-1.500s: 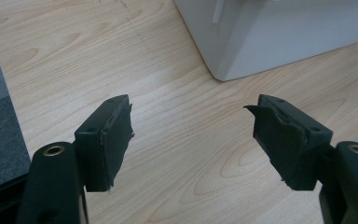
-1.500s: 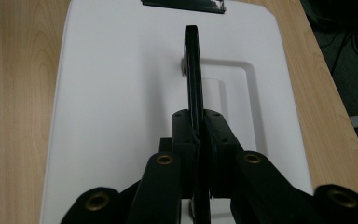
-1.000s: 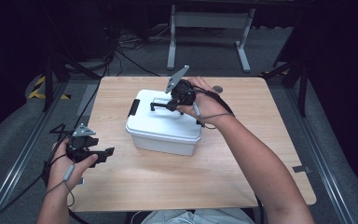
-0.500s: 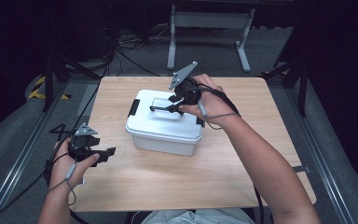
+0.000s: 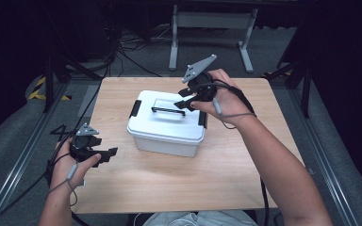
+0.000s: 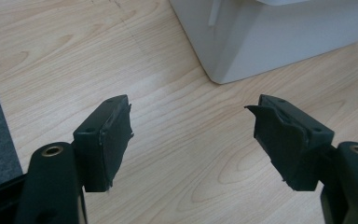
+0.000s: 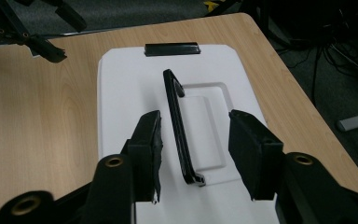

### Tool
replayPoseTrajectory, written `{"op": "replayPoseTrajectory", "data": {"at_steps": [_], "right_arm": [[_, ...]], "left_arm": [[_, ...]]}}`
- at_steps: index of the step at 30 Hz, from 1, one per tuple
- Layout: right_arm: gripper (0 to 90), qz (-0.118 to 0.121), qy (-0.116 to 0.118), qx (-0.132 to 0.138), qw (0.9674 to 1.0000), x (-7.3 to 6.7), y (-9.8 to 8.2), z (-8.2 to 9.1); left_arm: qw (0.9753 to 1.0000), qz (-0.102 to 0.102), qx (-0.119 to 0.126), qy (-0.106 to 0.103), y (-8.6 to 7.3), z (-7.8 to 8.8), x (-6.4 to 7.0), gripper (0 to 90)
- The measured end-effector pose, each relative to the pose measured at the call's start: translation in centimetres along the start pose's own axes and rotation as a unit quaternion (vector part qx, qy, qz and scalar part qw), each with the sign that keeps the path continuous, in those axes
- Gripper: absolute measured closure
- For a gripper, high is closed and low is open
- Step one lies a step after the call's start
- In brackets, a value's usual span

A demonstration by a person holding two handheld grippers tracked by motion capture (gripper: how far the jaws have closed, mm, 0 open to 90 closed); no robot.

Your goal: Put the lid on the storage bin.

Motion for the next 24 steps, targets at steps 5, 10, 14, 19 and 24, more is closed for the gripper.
{"op": "replayPoseTrajectory", "data": {"at_steps": [5, 10, 14, 19, 24], "right_arm": [[50.7, -0.024, -0.011, -0.001, 0.9996, 0.1, -1.2, 1.3], [48.8, -0.043, -0.020, 0.004, 0.9988, 0.2, -2.6, 2.6], [47.2, -0.062, -0.029, 0.003, 0.9976, 0.3, -4.1, 4.0], [46.8, -0.082, -0.042, -0.007, 0.9958, 0.6, -5.7, 5.1], [46.8, -0.105, -0.060, -0.013, 0.9926, 1.1, -8.3, 7.0]], "left_arm": [[1.0000, 0.001, -0.003, 0.006, 0.0, 0.0, -0.1, 27.9], [1.0000, 0.004, 0.002, 0.004, -0.1, 0.0, 0.0, 27.9], [0.9999, 0.003, 0.004, 0.010, -0.3, 0.3, -0.1, 29.0], [0.9997, 0.013, 0.012, 0.016, -0.6, 0.8, -0.4, 29.1], [0.9997, 0.013, 0.011, 0.016, -0.7, 0.7, -0.3, 29.1]]}}
Point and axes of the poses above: each handheld gripper's, and its own axes: z roughly backward along the jaws, y roughly out of its top, x roughly to its right, the point moved 2 cm from there along -z, roughly forward along the jaws, and after that the axes turned 9 degrees about z, right-handed, at the moved point
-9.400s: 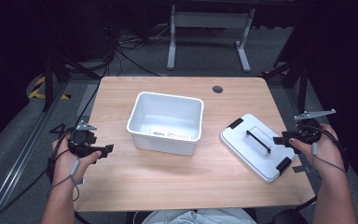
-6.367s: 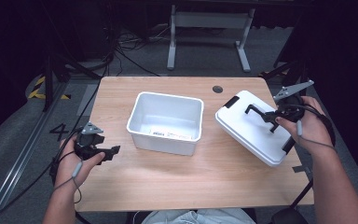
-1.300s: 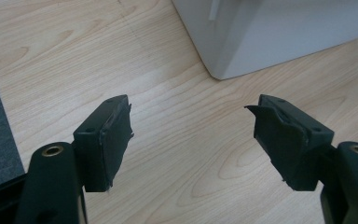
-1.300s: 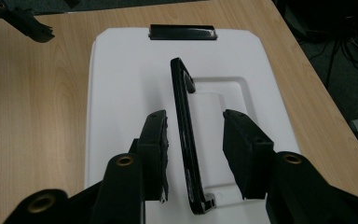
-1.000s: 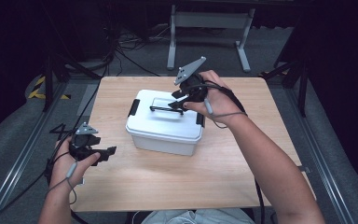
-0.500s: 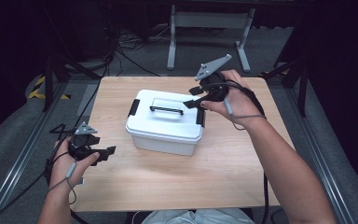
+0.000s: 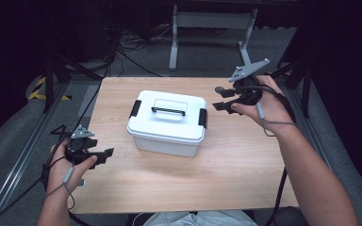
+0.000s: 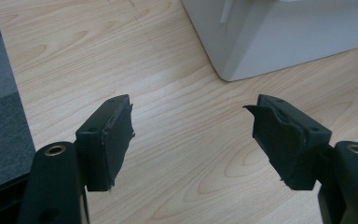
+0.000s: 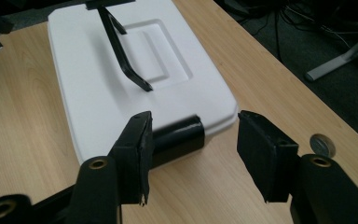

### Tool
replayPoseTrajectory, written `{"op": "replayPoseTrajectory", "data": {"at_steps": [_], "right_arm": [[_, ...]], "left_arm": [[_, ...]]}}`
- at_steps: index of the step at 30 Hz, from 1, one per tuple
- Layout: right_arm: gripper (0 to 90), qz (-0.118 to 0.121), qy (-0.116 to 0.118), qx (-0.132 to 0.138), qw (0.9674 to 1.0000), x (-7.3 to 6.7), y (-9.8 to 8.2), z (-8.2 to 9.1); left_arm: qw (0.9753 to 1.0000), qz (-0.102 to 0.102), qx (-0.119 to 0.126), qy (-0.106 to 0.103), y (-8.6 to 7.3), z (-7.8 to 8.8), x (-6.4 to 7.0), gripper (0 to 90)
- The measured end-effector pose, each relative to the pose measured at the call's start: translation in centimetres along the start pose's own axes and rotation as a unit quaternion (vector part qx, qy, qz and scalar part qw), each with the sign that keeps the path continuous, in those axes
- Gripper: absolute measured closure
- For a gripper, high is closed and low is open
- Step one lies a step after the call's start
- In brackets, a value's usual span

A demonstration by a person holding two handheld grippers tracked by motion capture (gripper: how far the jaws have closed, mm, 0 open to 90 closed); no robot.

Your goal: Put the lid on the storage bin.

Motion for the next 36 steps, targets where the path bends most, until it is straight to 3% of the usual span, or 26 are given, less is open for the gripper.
{"op": "replayPoseTrajectory", "data": {"at_steps": [12, 18, 23, 24, 26, 29, 36], "right_arm": [[44.3, -0.052, -0.030, -0.012, 0.9981, 1.9, -5.4, 3.0], [42.0, -0.074, -0.036, -0.020, 0.9964, 2.3, -7.3, 3.7], [38.9, -0.104, -0.041, -0.041, 0.9929, 2.4, -9.4, 3.1], [38.8, -0.111, -0.045, -0.057, 0.9912, 2.5, -10.8, 2.5], [38.9, -0.120, -0.046, -0.067, 0.9895, 2.5, -11.8, 2.0], [38.9, -0.141, -0.041, -0.072, 0.9865, 2.4, -13.2, 1.4], [38.5, -0.162, -0.036, -0.083, 0.9827, 2.2, -16.0, -0.1]], "left_arm": [[0.9999, -0.007, -0.006, -0.006, 0.5, -0.5, 0.3, 28.9], [0.9999, -0.007, -0.006, -0.008, 0.7, -0.7, 0.4, 28.8], [1.0000, 0.002, -0.007, -0.005, 0.7, -0.6, 0.3, 28.9], [0.9999, 0.007, -0.009, -0.006, 0.7, -0.6, 0.2, 28.9], [0.9999, 0.007, -0.012, -0.002, 0.7, -0.5, 0.1, 28.9], [0.9998, 0.011, -0.015, 0.001, 0.6, -0.6, 0.1, 29.0], [0.9999, 0.006, -0.014, 0.001, 0.6, -0.7, 0.0, 28.9]]}}
Point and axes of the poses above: each handheld gripper's, and its own axes: z roughly backward along the jaws, y roughly out of its top, x roughly to its right, the point moved 2 cm from there along -z, roughly forward along the jaws, and after that the axes turned 9 degrees about z, right-handed, at the moved point
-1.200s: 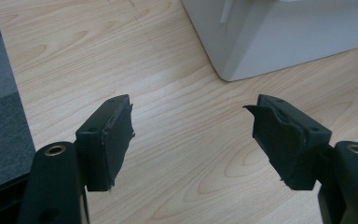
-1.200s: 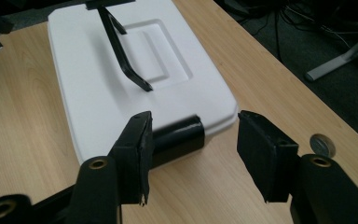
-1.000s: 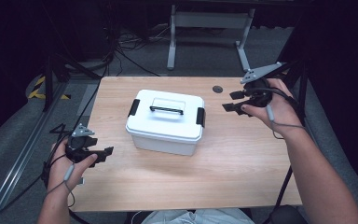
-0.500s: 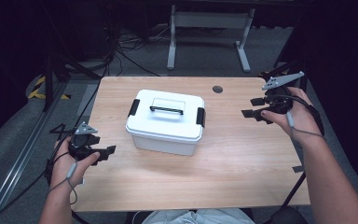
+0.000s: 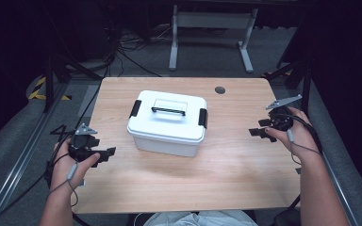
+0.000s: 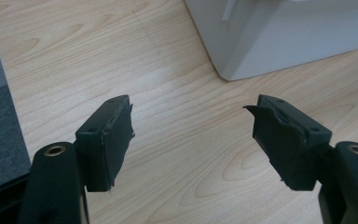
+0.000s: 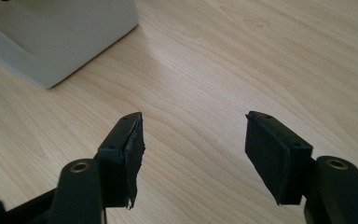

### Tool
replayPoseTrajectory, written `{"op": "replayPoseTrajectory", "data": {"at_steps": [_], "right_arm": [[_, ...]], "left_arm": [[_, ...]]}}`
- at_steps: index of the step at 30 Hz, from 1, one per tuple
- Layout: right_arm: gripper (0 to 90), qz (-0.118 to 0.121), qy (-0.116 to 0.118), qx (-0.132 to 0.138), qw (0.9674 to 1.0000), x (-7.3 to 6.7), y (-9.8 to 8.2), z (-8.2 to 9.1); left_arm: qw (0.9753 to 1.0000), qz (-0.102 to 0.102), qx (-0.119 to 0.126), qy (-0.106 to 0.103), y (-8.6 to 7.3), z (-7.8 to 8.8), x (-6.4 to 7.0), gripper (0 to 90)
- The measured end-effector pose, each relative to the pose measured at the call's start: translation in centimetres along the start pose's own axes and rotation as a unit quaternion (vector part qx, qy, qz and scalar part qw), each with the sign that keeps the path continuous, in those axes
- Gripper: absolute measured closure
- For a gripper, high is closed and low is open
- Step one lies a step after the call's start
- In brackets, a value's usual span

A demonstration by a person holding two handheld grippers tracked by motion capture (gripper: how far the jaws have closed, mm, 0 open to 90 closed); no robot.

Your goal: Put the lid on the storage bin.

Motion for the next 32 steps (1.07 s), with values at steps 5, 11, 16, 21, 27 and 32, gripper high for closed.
{"op": "replayPoseTrajectory", "data": {"at_steps": [5, 11, 16, 21, 27, 32], "right_arm": [[38.5, -0.020, 0.009, 0.001, 0.9998, 0.2, -1.5, -1.5], [38.5, -0.028, 0.010, -0.018, 0.9994, 0.5, -2.6, -2.7], [38.1, -0.033, 0.005, -0.039, 0.9987, 0.7, -3.3, -3.5], [37.8, -0.039, 0.002, -0.057, 0.9976, 0.9, -4.0, -4.4], [37.5, -0.040, 0.007, -0.068, 0.9968, 0.9, -4.5, -5.0], [37.5, -0.040, 0.005, -0.061, 0.9973, 0.9, -4.5, -4.8]], "left_arm": [[1.0000, 0.002, 0.003, 0.002, -0.1, -0.1, -0.2, 28.0], [1.0000, 0.004, 0.004, 0.002, -0.2, -0.3, -0.4, 27.8], [1.0000, 0.006, 0.001, 0.001, -0.3, -0.4, -0.5, 27.7], [1.0000, 0.003, -0.001, 0.000, -0.3, -0.5, -0.6, 27.5], [0.9999, 0.011, 0.001, -0.003, -0.2, -0.6, -0.6, 27.1], [0.9999, 0.014, -0.001, -0.003, -0.4, -0.7, -0.7, 26.1]]}}
Point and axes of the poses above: each handheld gripper's, and its own axes: z roughly backward along the jaws, y roughly out of its top, x roughly to its right, the point moved 2 cm from there along -z, roughly forward along the jaws, and after that the axes turned 9 degrees about z, right-handed, at the moved point
